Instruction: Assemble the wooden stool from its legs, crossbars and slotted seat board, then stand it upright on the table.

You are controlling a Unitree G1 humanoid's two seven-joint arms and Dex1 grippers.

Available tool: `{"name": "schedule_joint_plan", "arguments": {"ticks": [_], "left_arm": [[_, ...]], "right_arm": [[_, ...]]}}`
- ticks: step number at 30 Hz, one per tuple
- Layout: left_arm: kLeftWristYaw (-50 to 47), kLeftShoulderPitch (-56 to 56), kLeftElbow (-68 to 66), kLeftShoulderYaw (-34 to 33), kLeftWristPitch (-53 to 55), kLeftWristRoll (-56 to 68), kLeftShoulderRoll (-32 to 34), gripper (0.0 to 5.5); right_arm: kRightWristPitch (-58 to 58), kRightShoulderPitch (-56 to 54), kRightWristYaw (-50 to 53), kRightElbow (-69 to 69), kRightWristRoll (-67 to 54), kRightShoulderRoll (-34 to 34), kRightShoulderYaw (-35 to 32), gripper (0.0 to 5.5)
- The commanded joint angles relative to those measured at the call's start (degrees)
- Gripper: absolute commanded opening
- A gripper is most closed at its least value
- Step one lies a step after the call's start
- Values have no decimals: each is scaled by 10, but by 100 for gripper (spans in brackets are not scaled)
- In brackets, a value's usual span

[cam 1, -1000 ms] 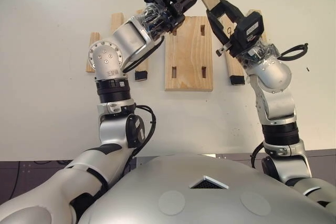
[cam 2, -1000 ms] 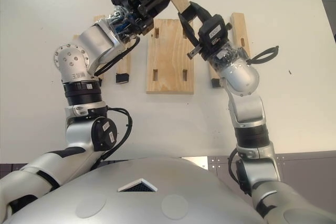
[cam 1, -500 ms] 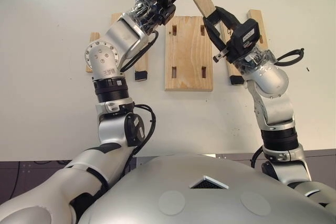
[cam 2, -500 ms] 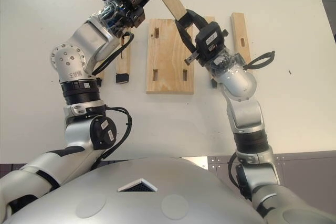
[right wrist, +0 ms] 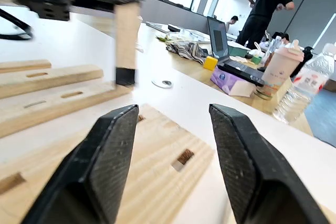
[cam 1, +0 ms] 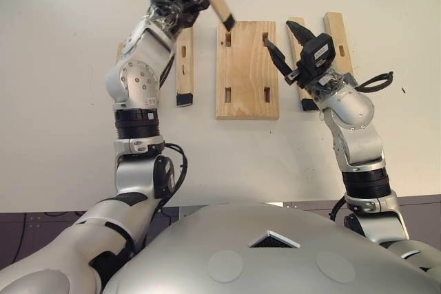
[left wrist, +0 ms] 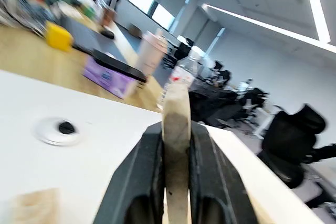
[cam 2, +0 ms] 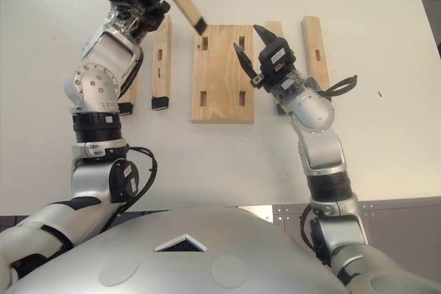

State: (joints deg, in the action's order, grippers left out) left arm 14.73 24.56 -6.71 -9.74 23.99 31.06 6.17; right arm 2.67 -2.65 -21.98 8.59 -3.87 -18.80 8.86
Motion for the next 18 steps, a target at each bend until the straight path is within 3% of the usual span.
{"name": "schedule_joint_plan", "arguments": {"ticks": [1, 9, 18], "left_arm": [[-31, -56, 51, 1, -62, -70, 17, 38], [-90, -97, 47, -29, -70, -82, -13, 38], [-90, -105, 40, -37, -64, -64, -44, 38]], "right_arm": [[2, 12, 11, -13, 9, -5, -22, 248], [-3, 20, 10, -27, 25, -10, -30, 248], [-8, 26, 0, -44, 47, -12, -23, 248]]}}
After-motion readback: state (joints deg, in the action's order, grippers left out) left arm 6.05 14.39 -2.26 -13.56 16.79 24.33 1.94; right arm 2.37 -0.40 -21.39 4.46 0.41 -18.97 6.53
